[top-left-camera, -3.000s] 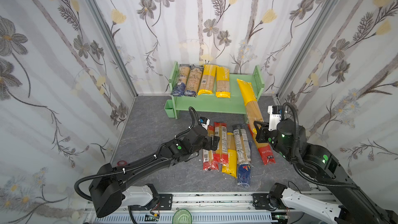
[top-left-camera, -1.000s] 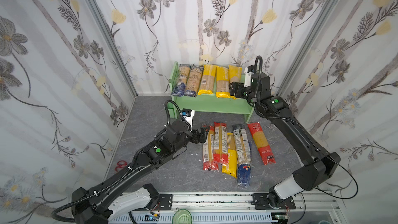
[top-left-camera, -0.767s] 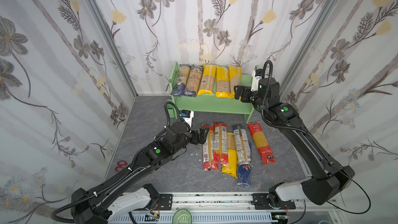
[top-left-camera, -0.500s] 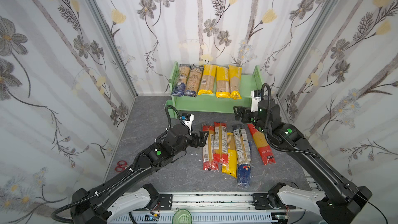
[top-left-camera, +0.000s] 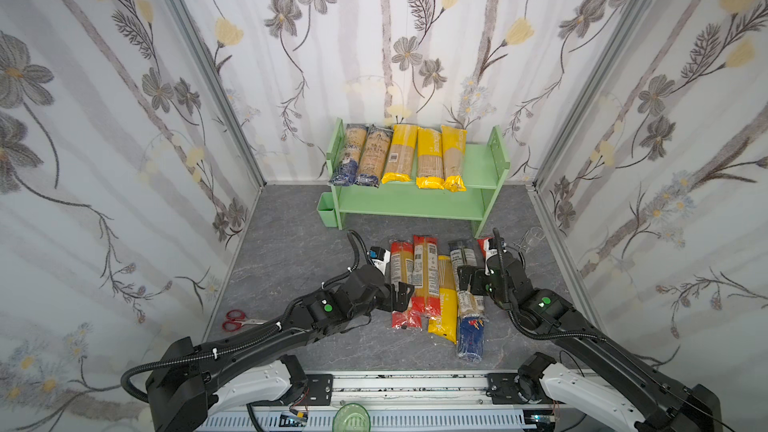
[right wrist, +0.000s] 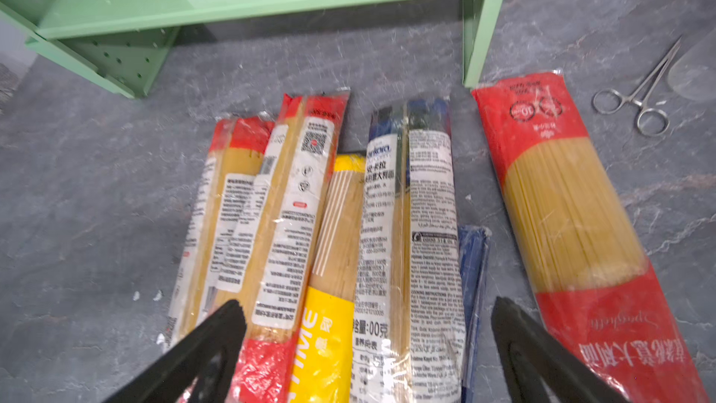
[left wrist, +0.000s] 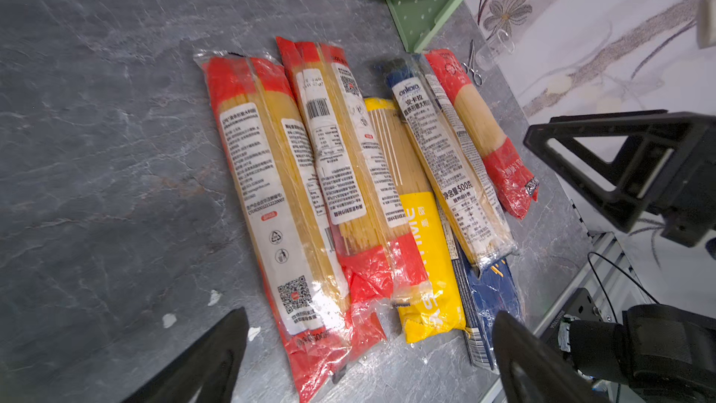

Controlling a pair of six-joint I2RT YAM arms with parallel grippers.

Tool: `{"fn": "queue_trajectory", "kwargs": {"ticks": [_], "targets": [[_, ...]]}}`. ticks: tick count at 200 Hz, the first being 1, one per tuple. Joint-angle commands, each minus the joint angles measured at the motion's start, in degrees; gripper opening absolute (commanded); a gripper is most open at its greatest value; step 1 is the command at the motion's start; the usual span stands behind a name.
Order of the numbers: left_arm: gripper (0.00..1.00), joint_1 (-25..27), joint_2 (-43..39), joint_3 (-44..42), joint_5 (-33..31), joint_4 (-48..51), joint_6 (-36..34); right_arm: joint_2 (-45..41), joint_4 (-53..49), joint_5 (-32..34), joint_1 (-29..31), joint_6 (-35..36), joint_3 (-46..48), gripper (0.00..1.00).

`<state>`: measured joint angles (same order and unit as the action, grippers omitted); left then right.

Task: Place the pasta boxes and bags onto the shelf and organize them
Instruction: 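Draw the right gripper back from the shelf and lower it toward the table packs, then close the right gripper on the white Ankara spaghetti pack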

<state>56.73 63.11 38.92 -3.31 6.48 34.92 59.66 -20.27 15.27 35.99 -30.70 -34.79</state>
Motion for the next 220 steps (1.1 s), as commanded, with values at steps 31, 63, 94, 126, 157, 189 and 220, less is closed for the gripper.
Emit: {"fn": "queue_trajectory", "kwargs": {"ticks": [31,63,94,126,157,189,220], "targets": [[1.0,2.9,3.99,-0.58,-2.39,-4.9,1.82,2.28,11.03,-5.89,0.15,-4.09,7.94,1.0],[1.0,3.04,2.77,-1.24,-3.45,-5.07,1.18,4.62,12.2,-4.54,0.42,-4.99,10.23,1.0],[1.0,3.06,2.02,-1.31,-3.88,-5.12,0.52,5.38,12.33,-2.51,1.24,-5.95,11.03,1.0],[1.0,3.04,2.09,-1.11,-4.02,-5.16,0.07,7.32,12.3,-1.45,1.63,-6.63,11.65,1.0],[1.0,3.04,1.94,-0.95,-3.38,-5.16,-0.39,8.71,11.68,0.43,3.01,-7.69,11.93,1.0],[1.0,3.04,1.06,-1.28,-3.78,-5.16,-0.89,9.58,11.67,1.2,3.61,-7.81,11.98,0.97],[1.0,2.96,0.23,-1.31,-3.79,-5.09,-1.4,12.57,10.88,1.31,3.65,-7.54,11.22,0.86]]}}
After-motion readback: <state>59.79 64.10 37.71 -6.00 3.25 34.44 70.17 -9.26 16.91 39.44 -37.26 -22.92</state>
